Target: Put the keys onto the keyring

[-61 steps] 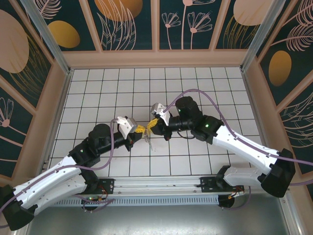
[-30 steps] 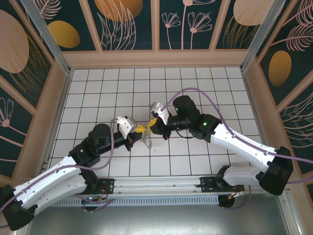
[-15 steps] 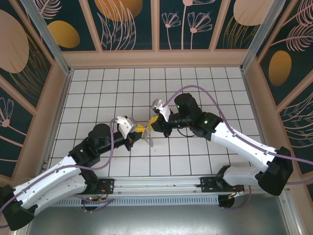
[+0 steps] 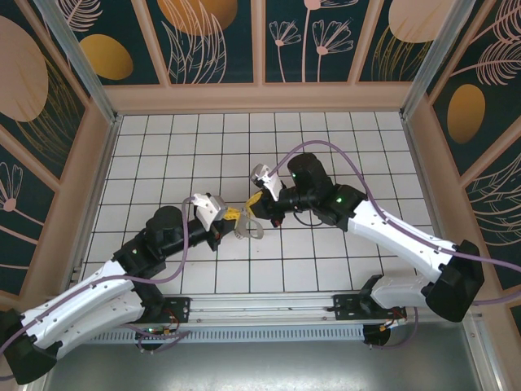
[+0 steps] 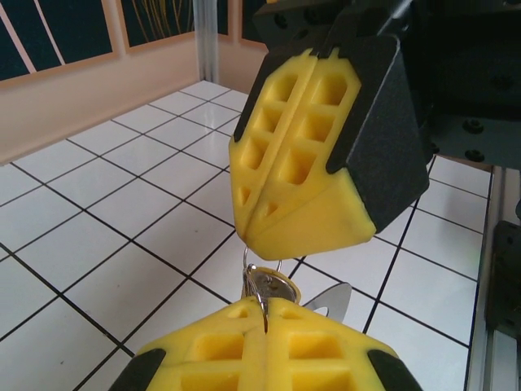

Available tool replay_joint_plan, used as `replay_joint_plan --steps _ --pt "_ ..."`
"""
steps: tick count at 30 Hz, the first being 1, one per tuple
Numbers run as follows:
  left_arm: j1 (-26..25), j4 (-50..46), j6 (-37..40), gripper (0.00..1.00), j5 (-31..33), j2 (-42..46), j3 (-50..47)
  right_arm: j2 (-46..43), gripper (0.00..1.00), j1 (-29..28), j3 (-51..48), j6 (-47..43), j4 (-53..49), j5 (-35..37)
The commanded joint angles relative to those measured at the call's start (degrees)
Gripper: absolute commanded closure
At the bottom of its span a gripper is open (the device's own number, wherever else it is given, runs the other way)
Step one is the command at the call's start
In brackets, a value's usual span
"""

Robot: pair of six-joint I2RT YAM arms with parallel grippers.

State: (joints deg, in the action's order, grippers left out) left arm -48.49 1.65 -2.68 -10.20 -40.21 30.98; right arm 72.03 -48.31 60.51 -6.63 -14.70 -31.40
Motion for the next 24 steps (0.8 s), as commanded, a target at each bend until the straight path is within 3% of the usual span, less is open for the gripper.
replay_joint_plan --steps 1,11,17,24 --pt "-0.30 2.04 1.20 1.00 -1.28 1.34 1.79 0.74 1.00 0.73 1.72 1.22 -1.14 0.42" --pt "-0.29 3.08 1.78 1.00 0.39 1.41 1.67 1.01 1.00 0.77 1.19 0.92 -2.26 -2.19" --pt "-0.29 3.97 2.59 1.00 0.53 1.14 1.60 -0.34 0.78 1.09 0.47 1.26 -2.05 -2.53" --pt "-0.28 5.28 3.38 1.00 -1.16 2.15 1.23 -4.10 0.64 1.56 -0.50 -0.76 -2.11 -0.88"
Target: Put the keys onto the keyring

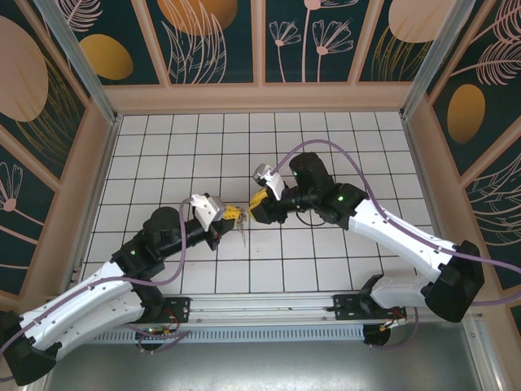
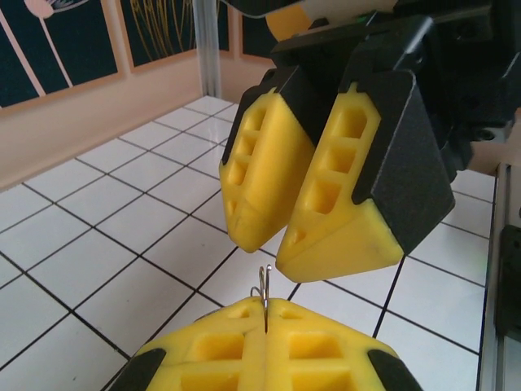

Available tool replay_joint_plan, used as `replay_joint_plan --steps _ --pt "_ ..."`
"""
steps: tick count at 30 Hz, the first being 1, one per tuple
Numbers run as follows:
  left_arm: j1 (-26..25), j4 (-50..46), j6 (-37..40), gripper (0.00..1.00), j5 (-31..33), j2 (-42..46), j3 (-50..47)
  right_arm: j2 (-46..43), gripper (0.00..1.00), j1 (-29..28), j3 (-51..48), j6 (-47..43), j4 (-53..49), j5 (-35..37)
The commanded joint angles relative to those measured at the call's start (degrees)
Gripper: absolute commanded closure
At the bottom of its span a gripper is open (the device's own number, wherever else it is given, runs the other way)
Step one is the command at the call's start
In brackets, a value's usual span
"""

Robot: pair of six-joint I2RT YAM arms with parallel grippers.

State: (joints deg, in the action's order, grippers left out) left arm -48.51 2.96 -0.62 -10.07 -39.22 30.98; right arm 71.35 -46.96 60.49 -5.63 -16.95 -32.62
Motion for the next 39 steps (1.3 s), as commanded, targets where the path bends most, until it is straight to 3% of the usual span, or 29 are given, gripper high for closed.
replay_joint_plan --steps 1,9,14,39 --pt "-0.27 4.13 1.55 1.00 -1.77 1.41 1.19 -4.83 0.63 -0.09 -1.13 -2.37 1.16 0.03" --pt "-0.22 9.04 1.60 1.00 -13.35 2.99 0.94 -18.50 0.61 -2.10 -11.44 -10.08 14.19 -4.91" --pt "-0.27 10.47 0.91 1.00 -19.34 1.93 1.45 -20.02 0.64 -2.17 -14.44 -11.87 20.10 -9.53" --pt "-0.26 12.22 0.50 1.00 -21.93 2.58 1.14 -13.23 0.81 -2.87 -13.47 -13.38 21.66 -14.03"
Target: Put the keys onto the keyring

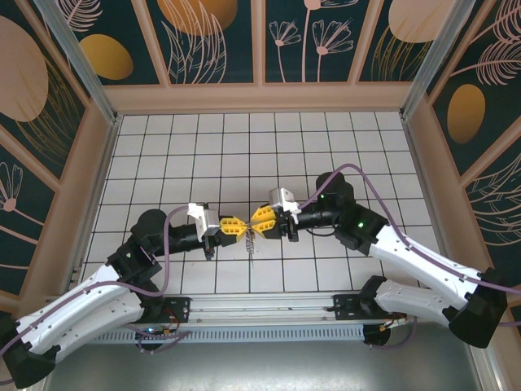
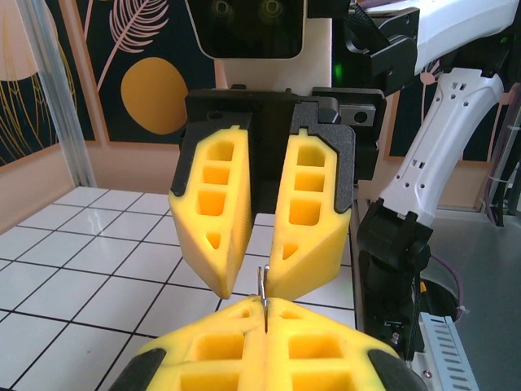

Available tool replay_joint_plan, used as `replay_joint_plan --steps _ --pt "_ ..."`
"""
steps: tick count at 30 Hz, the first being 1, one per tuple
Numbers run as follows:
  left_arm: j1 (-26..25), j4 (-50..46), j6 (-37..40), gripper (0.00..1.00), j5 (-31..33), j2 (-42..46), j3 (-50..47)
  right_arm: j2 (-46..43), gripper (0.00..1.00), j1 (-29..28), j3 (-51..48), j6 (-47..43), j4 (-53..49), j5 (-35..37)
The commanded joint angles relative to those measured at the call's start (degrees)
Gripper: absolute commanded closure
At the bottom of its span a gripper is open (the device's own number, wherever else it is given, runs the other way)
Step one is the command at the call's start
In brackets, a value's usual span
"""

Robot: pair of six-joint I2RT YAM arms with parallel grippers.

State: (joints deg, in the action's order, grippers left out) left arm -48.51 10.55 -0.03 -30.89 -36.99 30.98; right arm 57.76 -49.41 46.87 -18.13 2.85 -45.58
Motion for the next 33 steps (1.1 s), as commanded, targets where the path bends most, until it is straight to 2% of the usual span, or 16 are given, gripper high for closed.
replay_joint_plan --steps 1,7,12,20,24,26,29,33 --pt "-0.27 4.73 -0.21 1.00 -1.21 0.33 1.19 0.42 0.82 -0.54 0.15 -0.90 1.93 -1.25" --pt "-0.25 5.07 -0.32 1.00 -0.83 0.33 0.99 0.95 0.85 -1.00 -0.03 -0.85 2.50 -2.41" --pt "-0.26 5.08 -0.58 1.00 -0.28 0.54 0.79 1.06 1.00 -1.39 -0.07 -1.03 2.26 -2.10" --pt "-0.28 1.14 -0.05 1.00 3.29 -0.74 1.62 0.28 1.00 -1.87 4.31 -1.73 -3.71 1.93" --pt "-0.31 -1.80 0.13 0.82 6.06 -1.87 2.45 2.64 1.00 -4.11 10.50 -5.40 -14.54 10.28" --pt "-0.26 -2.79 0.45 0.80 6.40 -2.50 2.99 4.49 1.00 -5.85 13.42 -7.10 -19.48 13.94" --pt "-0.26 -4.29 0.99 0.81 6.46 -3.54 3.70 7.15 1.00 -8.59 17.28 -8.94 -25.09 19.64" --pt "-0.23 -5.45 1.35 0.98 6.24 -4.74 4.35 9.77 1.00 -10.57 21.61 -10.57 -29.90 24.81"
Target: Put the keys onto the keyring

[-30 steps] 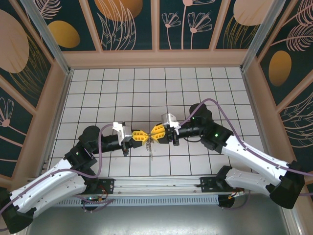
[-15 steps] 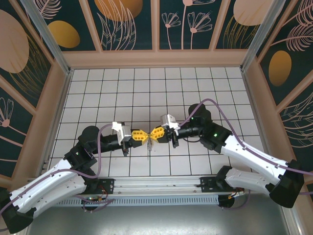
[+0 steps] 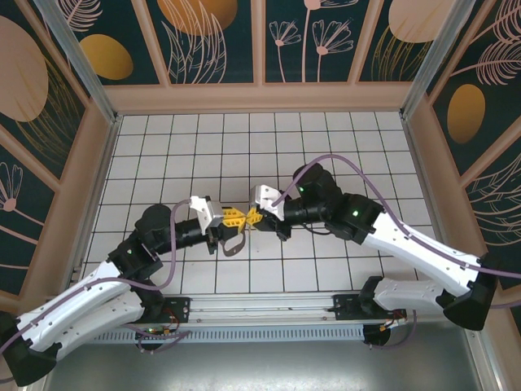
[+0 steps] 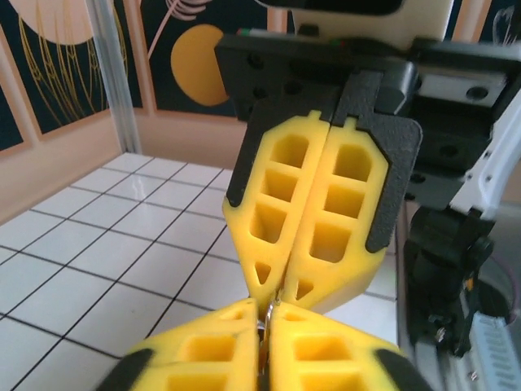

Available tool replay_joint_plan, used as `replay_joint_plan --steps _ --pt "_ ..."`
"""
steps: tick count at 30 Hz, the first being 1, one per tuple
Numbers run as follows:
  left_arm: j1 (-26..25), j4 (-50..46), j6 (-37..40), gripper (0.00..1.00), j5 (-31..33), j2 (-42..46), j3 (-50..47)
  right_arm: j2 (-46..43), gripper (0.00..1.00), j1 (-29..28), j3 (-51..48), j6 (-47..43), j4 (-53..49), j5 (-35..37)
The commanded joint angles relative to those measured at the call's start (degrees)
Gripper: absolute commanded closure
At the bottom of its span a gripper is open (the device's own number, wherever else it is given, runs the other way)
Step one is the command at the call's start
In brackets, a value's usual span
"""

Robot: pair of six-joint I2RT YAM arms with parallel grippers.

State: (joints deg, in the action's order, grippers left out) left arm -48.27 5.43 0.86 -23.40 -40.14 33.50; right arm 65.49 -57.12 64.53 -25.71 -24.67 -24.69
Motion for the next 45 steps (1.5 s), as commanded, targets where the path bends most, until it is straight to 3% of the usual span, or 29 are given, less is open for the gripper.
replay_joint_plan --steps 1,5,10,14,18,21,26,28,33,40,45 --pt "-0.50 -0.25 0.37 1.00 -1.30 -1.52 1.67 2.45 1.00 -3.16 4.68 -3.38 -3.13 4.88" --pt "-0.48 0.13 0.19 1.00 -1.59 -1.18 1.31 3.01 1.00 -3.85 6.13 -4.42 -4.63 6.92" --pt "-0.53 5.84 -2.18 1.00 -4.31 1.18 -0.44 -0.10 1.00 -3.88 2.73 -3.37 -0.42 3.06" --pt "-0.51 13.95 -5.88 1.00 -8.46 2.56 -1.82 -2.48 0.84 -3.90 -0.80 -1.55 3.45 -1.67" --pt "-0.46 19.52 -8.17 1.00 -11.48 2.47 -2.20 -3.16 0.82 -3.88 -2.91 -0.12 6.78 -4.93" --pt "-0.51 21.79 -9.36 1.00 -12.47 2.48 -2.56 -3.66 0.83 -3.83 -4.19 0.87 9.51 -6.45" --pt "-0.51 22.21 -10.03 1.00 -12.36 3.08 -3.64 -5.71 0.99 -3.61 -6.45 2.29 14.55 -7.00" --pt "-0.51 22.18 -10.26 1.00 -12.23 3.65 -4.21 -6.01 1.00 -3.38 -6.40 2.34 14.56 -6.29" --pt "-0.51 15.84 -8.48 1.00 -10.14 4.20 -2.92 -6.04 1.00 -3.27 -4.62 1.27 11.31 -2.67" --pt "-0.51 -2.40 -1.43 0.83 -0.35 0.49 3.77 -0.92 1.00 -3.69 2.61 -2.81 -0.43 5.93" --pt "-0.51 -8.99 1.41 0.83 0.48 -3.46 6.85 2.09 1.00 -4.13 6.38 -4.86 -5.50 9.23"
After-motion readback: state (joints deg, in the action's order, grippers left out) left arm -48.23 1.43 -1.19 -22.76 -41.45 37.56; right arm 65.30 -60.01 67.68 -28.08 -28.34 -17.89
